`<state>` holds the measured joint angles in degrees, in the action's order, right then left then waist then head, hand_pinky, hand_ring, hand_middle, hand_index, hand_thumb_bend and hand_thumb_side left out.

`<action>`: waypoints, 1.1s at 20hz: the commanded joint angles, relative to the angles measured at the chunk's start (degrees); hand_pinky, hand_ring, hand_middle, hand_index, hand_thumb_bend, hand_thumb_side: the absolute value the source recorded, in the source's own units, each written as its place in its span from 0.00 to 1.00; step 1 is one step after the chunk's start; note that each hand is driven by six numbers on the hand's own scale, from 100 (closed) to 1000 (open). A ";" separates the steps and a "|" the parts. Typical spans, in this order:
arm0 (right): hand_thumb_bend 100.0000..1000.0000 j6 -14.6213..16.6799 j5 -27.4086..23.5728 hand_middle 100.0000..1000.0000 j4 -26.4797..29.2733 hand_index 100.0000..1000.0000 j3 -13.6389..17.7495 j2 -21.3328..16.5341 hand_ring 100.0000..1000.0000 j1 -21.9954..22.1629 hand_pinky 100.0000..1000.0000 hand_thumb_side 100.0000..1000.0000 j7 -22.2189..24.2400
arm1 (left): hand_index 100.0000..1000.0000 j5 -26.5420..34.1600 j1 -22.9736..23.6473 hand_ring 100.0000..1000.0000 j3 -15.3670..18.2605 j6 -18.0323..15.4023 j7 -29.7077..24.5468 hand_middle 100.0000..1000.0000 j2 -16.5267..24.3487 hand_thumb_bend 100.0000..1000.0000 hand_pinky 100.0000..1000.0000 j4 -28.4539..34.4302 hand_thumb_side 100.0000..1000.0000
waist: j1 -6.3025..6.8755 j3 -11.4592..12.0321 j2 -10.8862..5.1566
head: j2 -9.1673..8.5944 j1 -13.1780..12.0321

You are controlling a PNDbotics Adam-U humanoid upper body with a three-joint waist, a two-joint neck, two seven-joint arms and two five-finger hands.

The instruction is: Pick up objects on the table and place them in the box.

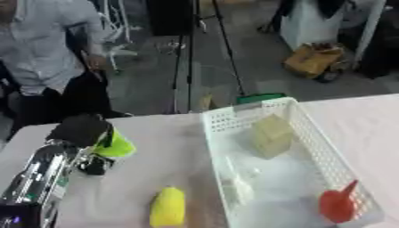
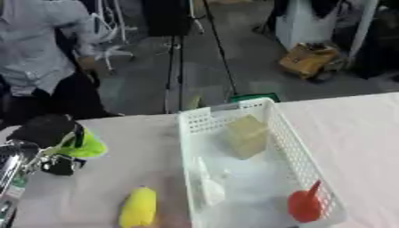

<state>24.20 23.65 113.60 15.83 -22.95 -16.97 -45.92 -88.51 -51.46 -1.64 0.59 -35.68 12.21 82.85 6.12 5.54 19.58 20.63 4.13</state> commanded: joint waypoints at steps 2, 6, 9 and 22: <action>0.00 0.98 -0.41 0.63 1.00 0.72 0.12 -1.73 0.85 -0.53 0.89 1.00 -1.21 | 0.48 2.71 -3.24 0.28 -0.36 -1.32 -1.59 0.34 3.21 0.39 0.00 3.81 0.03 | 0.02 -0.10 -1.62 | 0.45 0.42; 0.00 0.93 -0.60 0.63 1.00 0.72 -0.01 -1.89 0.85 -0.60 0.89 1.00 -1.05 | 0.47 4.97 -5.07 0.28 -0.71 -1.97 -3.19 0.34 4.37 0.40 0.00 5.58 0.02 | 0.37 -0.41 -1.80 | 0.62 0.61; 0.00 0.83 -0.69 0.63 1.00 0.72 -0.06 -1.98 0.85 -0.66 0.89 1.00 -0.96 | 0.47 6.28 -6.07 0.28 -0.88 -2.34 -4.20 0.34 4.87 0.40 0.00 6.54 0.02 | 0.61 -0.67 -1.90 | 0.62 0.61; 0.00 0.99 -1.62 0.63 1.00 0.72 -0.73 -2.39 0.85 -1.06 0.89 1.00 -0.26 | 0.47 12.05 -11.12 0.27 -2.03 -3.17 -6.19 0.33 5.76 0.39 0.00 9.38 0.00 | 1.47 -2.46 -2.53 | 0.70 -0.05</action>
<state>24.35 22.47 113.60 15.22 -23.56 -17.26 -45.62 -77.22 -61.15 -3.74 -2.53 -41.61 16.01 91.12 7.94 3.00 18.51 21.11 4.32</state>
